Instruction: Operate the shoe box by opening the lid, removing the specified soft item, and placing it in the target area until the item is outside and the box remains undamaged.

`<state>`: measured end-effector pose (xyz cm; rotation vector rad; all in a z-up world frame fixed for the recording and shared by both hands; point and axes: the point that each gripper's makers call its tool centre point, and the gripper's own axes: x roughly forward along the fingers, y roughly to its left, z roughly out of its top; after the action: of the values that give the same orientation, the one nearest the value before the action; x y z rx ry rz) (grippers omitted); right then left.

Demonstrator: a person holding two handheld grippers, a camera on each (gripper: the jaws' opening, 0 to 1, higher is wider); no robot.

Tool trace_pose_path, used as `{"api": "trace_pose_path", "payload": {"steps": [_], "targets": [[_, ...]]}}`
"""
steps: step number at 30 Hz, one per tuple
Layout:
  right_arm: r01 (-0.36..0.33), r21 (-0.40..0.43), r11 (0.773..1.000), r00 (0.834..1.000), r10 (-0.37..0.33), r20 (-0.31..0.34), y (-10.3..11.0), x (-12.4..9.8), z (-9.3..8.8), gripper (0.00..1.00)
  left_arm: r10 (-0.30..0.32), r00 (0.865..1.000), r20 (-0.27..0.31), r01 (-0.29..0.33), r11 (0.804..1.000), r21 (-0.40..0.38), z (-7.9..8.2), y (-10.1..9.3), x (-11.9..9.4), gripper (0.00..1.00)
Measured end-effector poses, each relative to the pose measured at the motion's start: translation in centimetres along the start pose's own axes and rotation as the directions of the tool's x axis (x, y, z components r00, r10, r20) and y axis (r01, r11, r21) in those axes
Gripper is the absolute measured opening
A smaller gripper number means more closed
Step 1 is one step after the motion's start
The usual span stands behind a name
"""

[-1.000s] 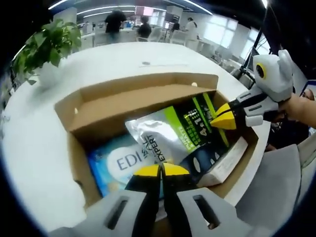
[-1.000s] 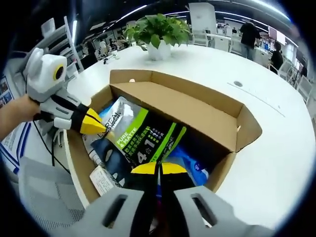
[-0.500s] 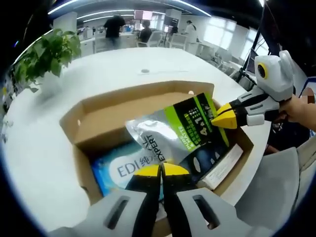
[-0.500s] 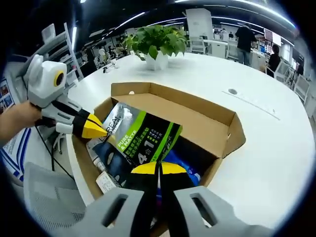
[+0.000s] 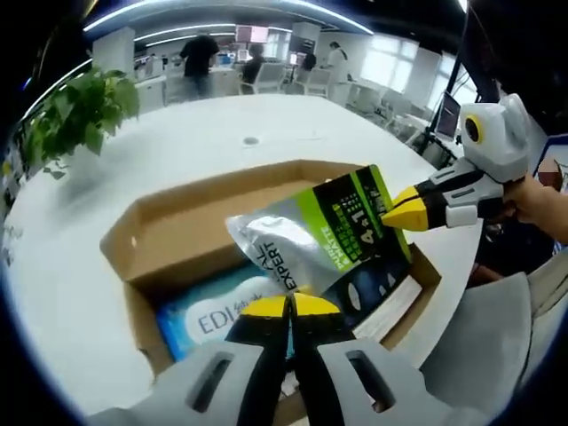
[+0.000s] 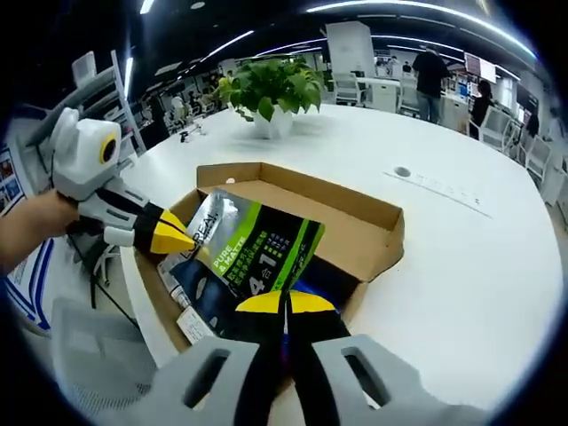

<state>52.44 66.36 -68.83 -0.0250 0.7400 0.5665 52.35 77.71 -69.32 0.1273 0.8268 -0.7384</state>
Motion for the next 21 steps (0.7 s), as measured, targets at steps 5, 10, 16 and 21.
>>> {"api": "trace_pose_path", "payload": {"steps": [5, 10, 16, 21], "targets": [[0.015, -0.001, 1.0, 1.0, -0.015, 0.0, -0.7, -1.0, -0.1, 0.0, -0.01, 1.0, 0.0, 0.01, 1.0, 0.005, 0.5, -1.0, 0.3, 0.0], [0.027, 0.01, 1.0, 1.0, -0.027, 0.0, -1.6, -2.0, -0.3, 0.0, -0.026, 1.0, 0.005, 0.026, 1.0, 0.006, 1.0, -1.6, 0.9, 0.0], [0.049, 0.029, 0.998, 0.999, -0.049, -0.005, -3.0, -3.0, -0.9, 0.0, -0.046, 0.999, 0.006, 0.046, 0.999, 0.011, 1.7, -3.3, 1.6, 0.0], [0.065, 0.043, 0.997, 0.998, -0.064, -0.007, -4.0, -3.7, -1.3, 0.0, -0.061, 0.998, 0.005, 0.061, 0.998, 0.014, 2.4, -4.2, 2.3, 0.0]]}}
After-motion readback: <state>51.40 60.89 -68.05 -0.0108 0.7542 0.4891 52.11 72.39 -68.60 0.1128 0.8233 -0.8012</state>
